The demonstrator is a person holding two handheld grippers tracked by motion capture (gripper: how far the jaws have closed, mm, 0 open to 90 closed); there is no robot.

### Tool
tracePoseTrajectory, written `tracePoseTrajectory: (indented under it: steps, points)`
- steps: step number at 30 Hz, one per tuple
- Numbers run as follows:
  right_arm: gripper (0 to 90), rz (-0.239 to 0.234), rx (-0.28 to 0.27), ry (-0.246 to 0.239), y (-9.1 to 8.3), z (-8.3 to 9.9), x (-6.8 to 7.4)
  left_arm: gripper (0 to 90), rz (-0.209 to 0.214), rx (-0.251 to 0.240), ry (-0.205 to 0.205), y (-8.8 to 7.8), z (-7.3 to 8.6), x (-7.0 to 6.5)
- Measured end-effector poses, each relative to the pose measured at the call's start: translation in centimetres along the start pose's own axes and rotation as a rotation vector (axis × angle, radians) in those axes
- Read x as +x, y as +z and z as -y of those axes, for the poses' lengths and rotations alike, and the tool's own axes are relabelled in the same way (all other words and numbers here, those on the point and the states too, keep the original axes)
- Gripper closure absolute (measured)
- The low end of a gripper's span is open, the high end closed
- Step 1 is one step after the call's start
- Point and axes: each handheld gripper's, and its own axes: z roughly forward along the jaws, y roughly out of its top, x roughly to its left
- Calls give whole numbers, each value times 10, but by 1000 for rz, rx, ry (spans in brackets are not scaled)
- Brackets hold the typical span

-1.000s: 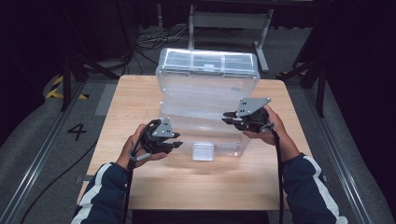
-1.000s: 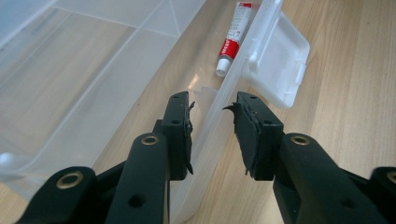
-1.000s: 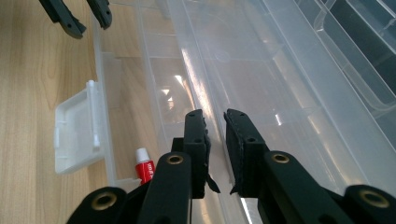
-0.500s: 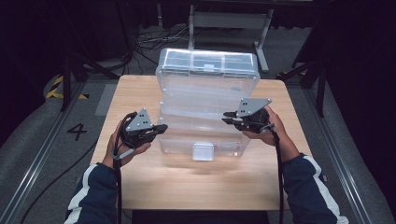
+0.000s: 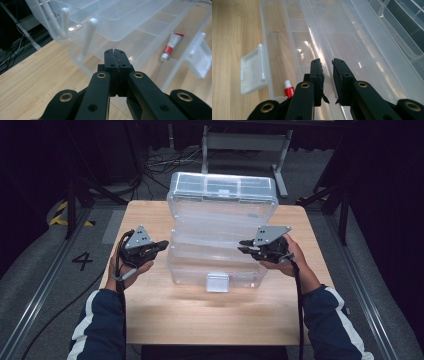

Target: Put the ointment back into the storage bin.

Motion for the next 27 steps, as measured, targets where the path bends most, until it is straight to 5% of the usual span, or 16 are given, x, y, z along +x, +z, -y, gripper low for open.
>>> tracePoseTrajectory:
  steps: [15,27]
  points:
    - [789,-4,4,2,0,1,3,900,-47,-66,-49,17,-33,25]
    - [786,-12,18,-11,0,3,7,900,-55,-121,-69,25,-52,29]
